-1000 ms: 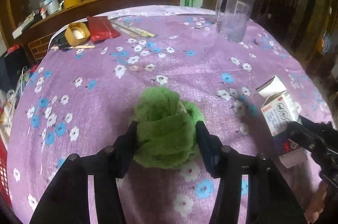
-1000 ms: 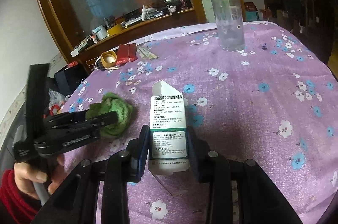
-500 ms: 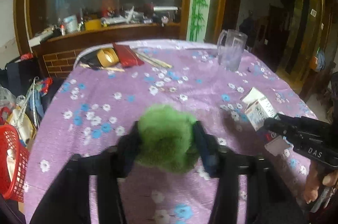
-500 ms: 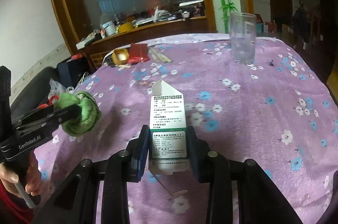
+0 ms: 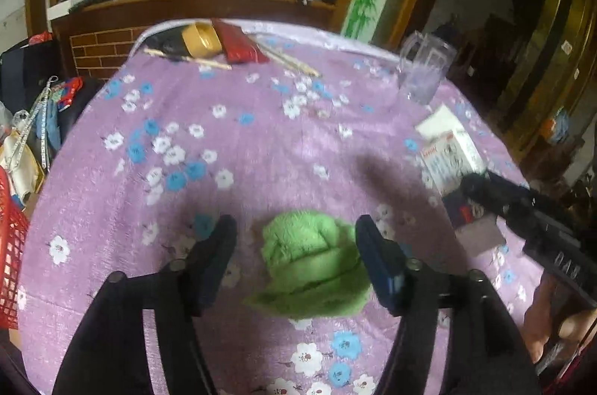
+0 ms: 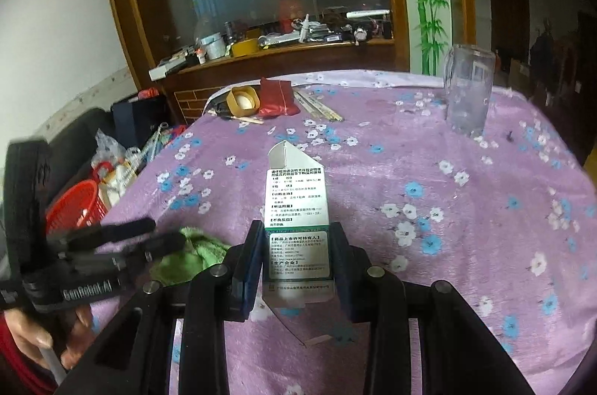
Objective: Collect trash
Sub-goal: 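Hold the green cloth in the left tool and the medicine carton in the right tool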
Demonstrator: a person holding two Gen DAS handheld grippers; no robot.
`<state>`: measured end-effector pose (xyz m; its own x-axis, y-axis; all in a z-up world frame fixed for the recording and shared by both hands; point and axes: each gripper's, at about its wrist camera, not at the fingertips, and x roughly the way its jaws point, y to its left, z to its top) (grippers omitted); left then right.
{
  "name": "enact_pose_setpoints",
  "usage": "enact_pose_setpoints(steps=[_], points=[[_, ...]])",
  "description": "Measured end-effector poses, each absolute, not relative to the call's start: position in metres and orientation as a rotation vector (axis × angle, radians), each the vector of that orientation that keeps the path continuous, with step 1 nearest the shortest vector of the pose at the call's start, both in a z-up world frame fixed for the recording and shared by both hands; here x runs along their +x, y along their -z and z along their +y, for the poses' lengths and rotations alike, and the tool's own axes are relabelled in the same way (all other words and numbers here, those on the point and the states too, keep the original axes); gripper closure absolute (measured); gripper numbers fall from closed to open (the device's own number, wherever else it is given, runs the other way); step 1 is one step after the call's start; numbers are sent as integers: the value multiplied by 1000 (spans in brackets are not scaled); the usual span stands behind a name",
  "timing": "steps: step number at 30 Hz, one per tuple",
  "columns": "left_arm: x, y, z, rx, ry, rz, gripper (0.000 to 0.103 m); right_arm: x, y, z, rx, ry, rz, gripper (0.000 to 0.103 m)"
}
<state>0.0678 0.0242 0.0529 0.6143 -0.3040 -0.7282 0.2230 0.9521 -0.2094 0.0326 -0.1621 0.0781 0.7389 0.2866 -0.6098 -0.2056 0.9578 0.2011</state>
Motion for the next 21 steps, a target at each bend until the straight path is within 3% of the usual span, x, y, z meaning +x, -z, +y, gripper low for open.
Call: enact_pose_setpoints(steps=[12,21], points=[[68,-20,-14,9,321,908,25,37,-68,-192,210,-263,674,65],[67,-28,-7,-25,310,837,41,37,-66,-190,195,-262,669,65]])
